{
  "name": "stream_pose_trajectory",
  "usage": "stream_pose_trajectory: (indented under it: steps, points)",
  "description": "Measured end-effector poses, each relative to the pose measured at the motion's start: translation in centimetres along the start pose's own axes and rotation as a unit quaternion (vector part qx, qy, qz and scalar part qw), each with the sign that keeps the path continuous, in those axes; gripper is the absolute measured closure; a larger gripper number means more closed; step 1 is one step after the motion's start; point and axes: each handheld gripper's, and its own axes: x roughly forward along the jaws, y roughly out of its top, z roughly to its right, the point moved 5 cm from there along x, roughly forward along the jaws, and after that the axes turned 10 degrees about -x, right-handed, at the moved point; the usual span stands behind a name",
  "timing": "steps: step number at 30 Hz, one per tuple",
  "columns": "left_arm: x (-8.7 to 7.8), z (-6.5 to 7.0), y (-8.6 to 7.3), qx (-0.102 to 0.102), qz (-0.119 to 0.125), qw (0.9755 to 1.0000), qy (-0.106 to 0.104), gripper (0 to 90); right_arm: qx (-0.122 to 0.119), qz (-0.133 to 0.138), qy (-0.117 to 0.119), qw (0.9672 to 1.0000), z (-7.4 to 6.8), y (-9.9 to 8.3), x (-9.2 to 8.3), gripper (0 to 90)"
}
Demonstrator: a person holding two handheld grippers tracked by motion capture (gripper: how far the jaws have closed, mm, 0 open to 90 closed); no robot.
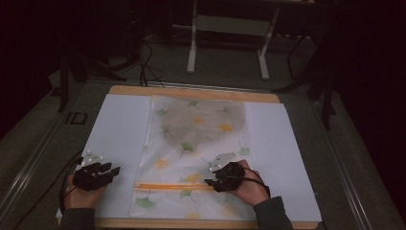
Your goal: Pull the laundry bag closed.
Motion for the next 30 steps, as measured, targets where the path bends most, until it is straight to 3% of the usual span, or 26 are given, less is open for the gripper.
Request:
stream_pose_trajectory:
  steps: [30]
  points:
    - [0.1, 0.1, -0.1, 0.000, -0.004, 1.0000, -0.005, 59.4, -0.050, 0.003, 0.025, 0.9984, -1.3, 3.8, 1.8, 56.4]
